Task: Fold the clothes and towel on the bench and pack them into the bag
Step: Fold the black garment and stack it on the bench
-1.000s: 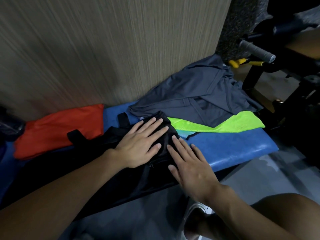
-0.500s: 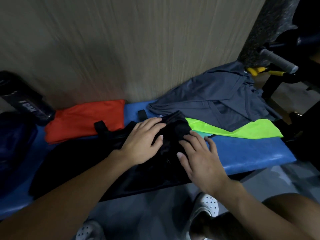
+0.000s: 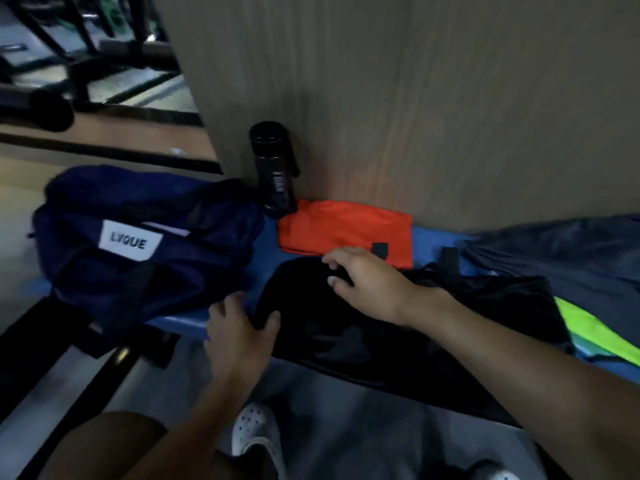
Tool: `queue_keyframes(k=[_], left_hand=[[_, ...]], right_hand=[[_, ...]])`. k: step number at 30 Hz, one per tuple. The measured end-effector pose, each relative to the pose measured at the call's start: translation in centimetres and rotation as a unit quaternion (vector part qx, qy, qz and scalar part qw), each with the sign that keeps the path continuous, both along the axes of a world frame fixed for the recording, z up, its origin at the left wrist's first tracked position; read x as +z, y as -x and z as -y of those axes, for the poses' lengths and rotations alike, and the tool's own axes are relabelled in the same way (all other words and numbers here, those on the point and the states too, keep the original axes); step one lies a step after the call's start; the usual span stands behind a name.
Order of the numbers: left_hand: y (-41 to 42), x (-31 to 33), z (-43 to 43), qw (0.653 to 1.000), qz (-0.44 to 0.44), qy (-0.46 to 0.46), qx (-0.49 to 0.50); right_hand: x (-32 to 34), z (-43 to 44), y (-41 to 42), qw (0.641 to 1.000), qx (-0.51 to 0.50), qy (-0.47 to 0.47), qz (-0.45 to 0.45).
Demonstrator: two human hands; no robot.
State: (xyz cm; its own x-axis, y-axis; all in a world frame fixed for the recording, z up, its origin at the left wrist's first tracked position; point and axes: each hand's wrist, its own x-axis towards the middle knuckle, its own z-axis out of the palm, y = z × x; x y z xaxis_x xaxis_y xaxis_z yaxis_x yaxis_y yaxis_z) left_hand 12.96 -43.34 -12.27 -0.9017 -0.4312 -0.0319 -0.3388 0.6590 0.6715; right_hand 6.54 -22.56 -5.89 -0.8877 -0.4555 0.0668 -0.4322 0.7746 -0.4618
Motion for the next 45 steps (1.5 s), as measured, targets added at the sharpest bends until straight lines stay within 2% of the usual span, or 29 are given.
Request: queue_keyframes(k=[2,8,18,23,27,28,32,34,37,42,45], left_hand=[[-0.5,-0.6,0.8,1.0,0.017,-0.003,-0.007],[-1.4,-1.6,1.1,0.997,-0.015,-0.03,-0.063],[-2.0,-1.6,-0.7,0.999,-0.03,-0.016,-0.009],[-1.9,-1.4,-0.8,0.996,-0.058,-0.064,0.006],[-2.7,0.1,-1.3,0.972,-0.106,-0.207,-0.032],[-3.0,0.5,-1.5,0.967,-0.118,-0.22,-0.05],[-3.4,1.7,-3.3,0.952,-0.22,-0.16,-0.138],[-3.2,1.5,-4.9,0.929,-0.293,-0.124,-0.191],[-3.2,1.7,-7.8,0.894,-0.35,-0.073,-0.269],[-3.6,1.5,-12.8,0.842,-0.375,0.034,-0.387],[-3.7,0.1,-15.1,0.825,-0.338,0.097,-0.442]], right_hand=[[-0.2,2.5,1.9,0.999,0.01,-0.031,0.036],[-2.4,6.0,6.1,0.984,0.024,-0.12,0.126],[-3.6,8.0,8.6,0.973,0.022,-0.206,0.101],[-2.4,7.2,8.6,0.983,0.031,-0.156,0.094],[0.3,5.6,8.1,0.99,0.038,-0.07,0.12],[1.1,4.9,7.7,0.99,0.033,-0.042,0.129],[3.4,1.0,6.0,0.991,0.012,0.009,0.134],[4.0,-1.4,5.1,0.996,0.019,0.012,0.09],[3.8,-5.6,3.6,0.999,0.048,-0.02,-0.009],[1.9,-12.6,0.9,0.997,-0.022,-0.068,-0.033],[0.1,-15.0,0.0,0.996,-0.031,-0.067,-0.045]])
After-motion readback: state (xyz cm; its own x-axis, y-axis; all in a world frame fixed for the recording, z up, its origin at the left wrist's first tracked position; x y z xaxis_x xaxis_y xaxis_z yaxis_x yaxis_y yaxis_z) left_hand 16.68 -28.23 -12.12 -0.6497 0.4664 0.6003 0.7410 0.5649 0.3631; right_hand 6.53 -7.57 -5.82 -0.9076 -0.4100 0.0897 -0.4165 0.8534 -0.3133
